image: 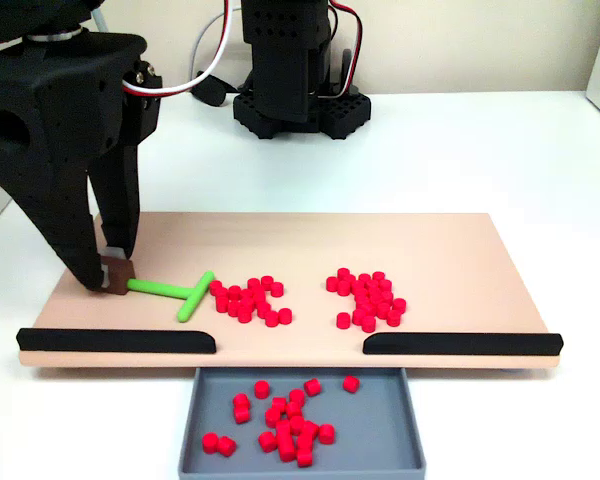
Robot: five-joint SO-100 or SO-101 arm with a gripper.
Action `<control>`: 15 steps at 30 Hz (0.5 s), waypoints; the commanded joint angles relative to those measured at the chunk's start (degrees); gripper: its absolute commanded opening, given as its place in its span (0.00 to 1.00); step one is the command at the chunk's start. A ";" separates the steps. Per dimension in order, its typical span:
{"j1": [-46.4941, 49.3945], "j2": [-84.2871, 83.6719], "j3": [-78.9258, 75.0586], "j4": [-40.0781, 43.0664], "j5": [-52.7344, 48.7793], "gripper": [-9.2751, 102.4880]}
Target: Push granules from right to the grey container
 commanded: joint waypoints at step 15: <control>-2.11 -1.93 -5.89 0.26 -21.62 0.08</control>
